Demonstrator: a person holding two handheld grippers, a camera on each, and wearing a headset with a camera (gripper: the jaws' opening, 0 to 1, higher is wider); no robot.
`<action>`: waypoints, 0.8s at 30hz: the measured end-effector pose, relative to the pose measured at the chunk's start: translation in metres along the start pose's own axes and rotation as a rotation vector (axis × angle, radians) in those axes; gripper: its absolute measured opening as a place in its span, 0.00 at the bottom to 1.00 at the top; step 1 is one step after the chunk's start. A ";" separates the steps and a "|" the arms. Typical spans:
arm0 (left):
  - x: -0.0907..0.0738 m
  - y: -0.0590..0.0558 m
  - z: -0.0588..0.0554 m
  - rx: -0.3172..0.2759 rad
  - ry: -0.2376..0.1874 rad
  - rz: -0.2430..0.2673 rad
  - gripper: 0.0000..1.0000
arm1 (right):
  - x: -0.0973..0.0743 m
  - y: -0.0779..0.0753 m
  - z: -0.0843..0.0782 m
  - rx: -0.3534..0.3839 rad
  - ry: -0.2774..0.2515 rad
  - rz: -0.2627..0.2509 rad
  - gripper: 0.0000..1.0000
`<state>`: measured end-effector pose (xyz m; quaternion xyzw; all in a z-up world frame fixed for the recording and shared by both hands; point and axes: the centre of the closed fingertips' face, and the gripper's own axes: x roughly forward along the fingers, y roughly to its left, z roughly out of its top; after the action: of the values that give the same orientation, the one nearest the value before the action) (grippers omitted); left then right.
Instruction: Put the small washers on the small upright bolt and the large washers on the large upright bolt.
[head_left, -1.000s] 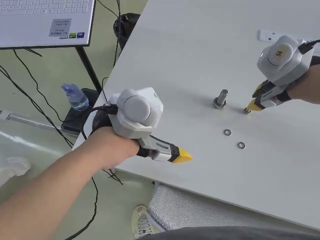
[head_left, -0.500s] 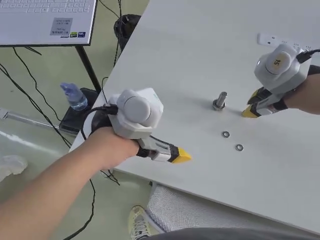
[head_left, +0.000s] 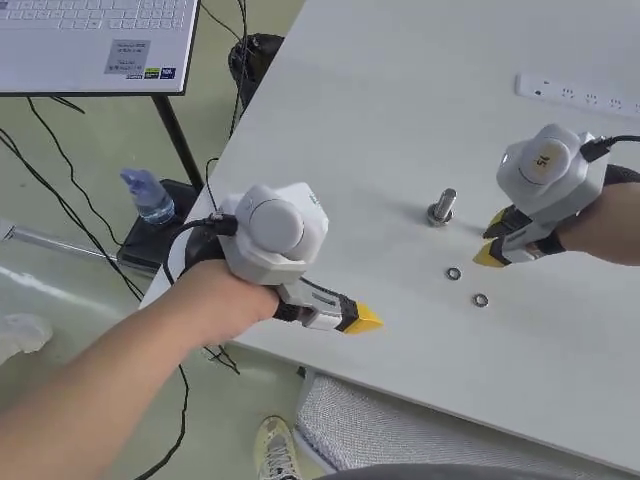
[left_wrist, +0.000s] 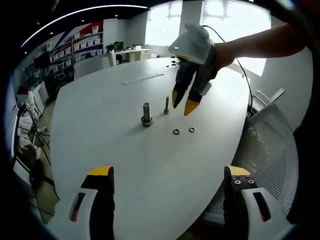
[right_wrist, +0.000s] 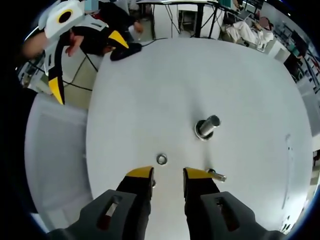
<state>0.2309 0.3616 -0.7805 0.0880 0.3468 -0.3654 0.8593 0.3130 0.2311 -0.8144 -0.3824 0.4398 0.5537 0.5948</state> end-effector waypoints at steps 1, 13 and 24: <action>0.000 -0.001 0.000 0.002 0.000 -0.001 0.91 | 0.000 0.002 0.001 0.001 -0.001 0.002 0.25; -0.004 -0.005 0.006 0.021 -0.002 -0.003 0.91 | 0.011 0.006 -0.002 -0.002 0.009 0.005 0.25; -0.002 -0.003 0.011 0.013 -0.013 -0.004 0.92 | 0.030 0.003 -0.010 -0.008 0.023 0.001 0.25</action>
<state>0.2335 0.3567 -0.7709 0.0905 0.3389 -0.3702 0.8602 0.3092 0.2317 -0.8462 -0.3911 0.4445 0.5513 0.5878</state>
